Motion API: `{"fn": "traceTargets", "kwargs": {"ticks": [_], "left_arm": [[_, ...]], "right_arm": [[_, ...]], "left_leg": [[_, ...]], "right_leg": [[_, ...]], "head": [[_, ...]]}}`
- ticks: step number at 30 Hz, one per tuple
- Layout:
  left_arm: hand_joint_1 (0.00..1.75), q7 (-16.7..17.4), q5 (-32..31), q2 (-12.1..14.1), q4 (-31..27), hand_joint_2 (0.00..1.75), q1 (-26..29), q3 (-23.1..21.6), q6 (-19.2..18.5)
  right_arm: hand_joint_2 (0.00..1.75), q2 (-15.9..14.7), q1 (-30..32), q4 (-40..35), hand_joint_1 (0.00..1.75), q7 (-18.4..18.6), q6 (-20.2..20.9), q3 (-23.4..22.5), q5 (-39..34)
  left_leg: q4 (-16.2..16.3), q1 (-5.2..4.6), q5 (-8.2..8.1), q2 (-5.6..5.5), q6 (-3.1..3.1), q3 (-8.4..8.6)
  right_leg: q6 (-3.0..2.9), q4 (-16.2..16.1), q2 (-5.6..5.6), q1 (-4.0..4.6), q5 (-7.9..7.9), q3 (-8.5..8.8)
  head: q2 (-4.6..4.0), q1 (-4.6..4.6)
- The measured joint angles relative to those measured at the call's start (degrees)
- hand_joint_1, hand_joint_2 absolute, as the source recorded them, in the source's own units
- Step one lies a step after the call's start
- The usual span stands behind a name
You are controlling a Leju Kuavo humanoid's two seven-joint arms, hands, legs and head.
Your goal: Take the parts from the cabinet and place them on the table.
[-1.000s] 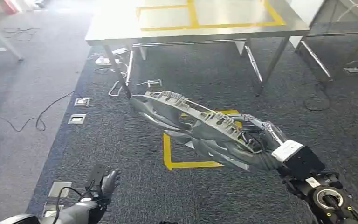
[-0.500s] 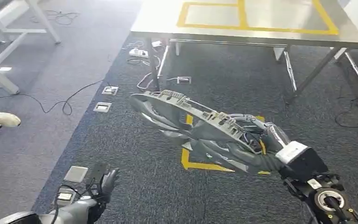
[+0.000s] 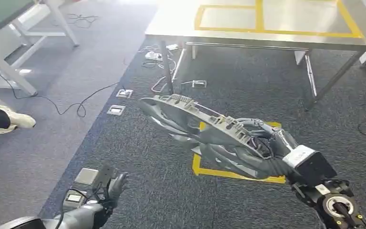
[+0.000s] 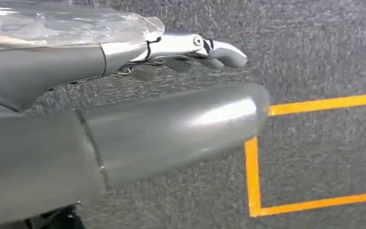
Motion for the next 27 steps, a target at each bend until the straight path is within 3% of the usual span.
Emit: {"fn": "traceTargets", "kwargs": {"ticks": [2,3,4,5,7,8,10,13,14,16,17,18,19,20,22,23,24,27], "left_arm": [[0.0,0.0,0.0,0.0,0.0,0.0,0.2,0.0,0.0],[0.0,0.0,0.0,0.0,0.0,0.0,0.3,0.0,0.0],[0.0,0.0,0.0,0.0,0.0,0.0,0.3,0.0,0.0],[0.0,0.0,0.0,0.1,0.0,0.0,0.2,0.0,0.0],[0.0,0.0,0.1,0.2,0.0,0.0,0.2,0.0,0.0],[0.0,0.0,0.1,0.2,0.0,0.0,0.0,0.0,0.0],[0.0,0.0,0.2,0.2,0.0,0.0,0.1,0.0,0.0],[0.0,0.0,0.2,0.2,0.0,0.0,0.1,0.0,0.0],[0.0,0.0,0.2,0.2,0.0,0.0,0.1,0.0,0.0],[0.0,0.0,0.2,0.2,0.0,0.0,0.1,0.0,0.0],[0.0,0.0,0.2,0.2,0.0,0.0,0.2,0.0,0.0],[0.0,0.0,0.2,0.2,0.0,0.0,0.3,0.0,0.0],[0.0,0.0,0.2,0.2,0.0,0.0,0.3,0.0,0.0],[0.0,0.0,0.2,0.2,0.0,0.0,0.3,0.0,0.0],[0.0,0.0,0.2,0.1,0.0,0.0,0.3,0.0,0.0],[0.0,0.0,0.2,-0.1,0.0,0.0,0.3,0.0,0.0],[0.0,0.0,0.2,0.0,0.0,0.0,0.2,0.0,0.0],[0.0,0.0,0.2,0.0,0.0,0.0,0.3,0.0,0.0]], "right_arm": [[1.75,0.0,0.0,0.0,1.75,0.0,-0.1,0.0,0.0],[1.75,0.0,0.1,0.0,1.75,0.0,0.0,0.0,0.0],[1.75,0.0,0.1,0.0,1.75,0.0,0.1,0.0,0.1],[1.75,0.0,0.1,0.0,1.75,0.0,0.1,0.0,0.2],[1.75,0.0,0.0,0.0,1.75,0.0,0.1,0.0,0.2],[1.75,0.0,0.0,0.0,1.75,0.0,0.1,0.0,0.2],[1.75,0.0,-0.3,0.0,1.75,0.0,0.2,0.0,0.3],[1.75,0.0,-0.3,0.0,1.75,0.1,0.2,0.0,0.3],[1.75,0.0,-0.5,0.0,1.75,0.1,0.2,0.0,0.3],[1.75,0.0,-0.5,0.0,1.75,0.1,0.2,0.0,0.3],[1.75,0.0,-0.5,0.0,1.75,0.1,0.2,0.0,0.3],[1.75,0.0,-0.5,0.0,1.75,0.1,0.2,0.0,0.3],[1.75,0.0,-0.4,0.0,1.75,0.1,0.2,0.0,0.3],[1.75,0.0,-0.4,0.0,1.75,0.1,0.2,0.0,0.3],[1.75,0.0,-0.5,0.0,1.75,0.1,0.2,0.0,0.3],[1.75,0.0,-0.6,0.0,1.75,0.1,0.2,0.0,0.3],[1.75,0.0,-0.7,0.0,1.75,0.1,0.2,0.0,0.3],[1.75,0.0,-0.7,0.0,1.75,0.1,0.2,0.0,0.3]], "left_leg": [[9.2,0.28,-3.01,0.15,-0.52,-4.92],[10.4,0.46,-2.58,0.21,-0.67,-5.85],[8.6,0.64,-0.94,0.24,-0.79,-5.25],[4.5,0.81,1.47,0.31,-0.85,-3.35],[-6.9,1.18,6.2,0.89,-1.05,2.49],[-8.3,0.68,5.23,0.84,-0.81,3.19],[-8.2,0.71,5.18,0.39,0.35,3.06],[-8.5,0.68,4.99,0.29,1.74,3.56],[-8.5,0.62,4.78,0.29,2.14,3.78],[-8.5,0.41,4.57,0.27,2.52,3.89],[-8.4,0.24,4.48,0.27,2.65,3.93],[-8.4,0.06,4.39,0.23,2.77,4.04],[-8.4,-0.1,4.25,0.09,2.83,4.27],[-8.4,-0.21,4.09,-0.04,2.87,4.58],[-8.4,-0.41,3.64,-0.23,2.71,5.45],[-8.5,-0.38,3.47,-0.24,2.59,5.55],[-8.3,-0.65,3.42,-0.33,2.34,5.33],[-8.7,-0.38,3.57,-0.23,1.54,5.25]], "right_leg": [[-0.04,0.0,-0.02,0.01,-0.05,-0.02],[0.0,0.0,-0.02,-0.03,-0.09,0.02],[0.04,0.0,-0.02,-0.07,-0.18,0.07],[0.21,0.0,-0.02,-0.15,-0.29,0.17],[0.92,0.2,-0.01,-0.29,-0.79,0.51],[1.35,0.4,0.1,0.21,-1.1,0.28],[1.79,0.4,0.08,0.25,-1.25,0.4],[2.79,0.9,0.05,-0.32,-2.25,0.19],[2.77,3.7,0.06,-0.25,-3.98,-0.84],[2.8,14.0,0.08,-0.15,-8.38,-5.9],[2.82,18.5,0.08,-0.03,-9.8,-8.36],[2.74,20.8,0.09,0.03,-9.87,-9.89],[2.49,19.9,0.09,0.11,-8.34,-9.86],[2.12,16.2,0.09,0.21,-5.67,-8.42],[1.02,5.3,0.21,0.73,0.42,-3.75],[0.44,2.8,0.34,1.0,0.39,-2.28],[0.43,1.5,0.2,1.11,0.25,-1.4],[0.14,0.9,0.17,1.28,0.02,-1.41]], "head": [[0.0,-0.13],[0.0,-0.26],[0.0,-0.31],[0.0,-0.39],[0.0,-0.52],[0.0,-0.82],[0.0,-0.28],[0.0,-0.24],[0.0,0.26],[0.0,0.59],[0.0,0.66],[0.0,0.68],[0.0,0.66],[0.0,0.68],[0.0,0.7],[0.0,0.66],[0.0,0.52],[0.0,0.5]]}}
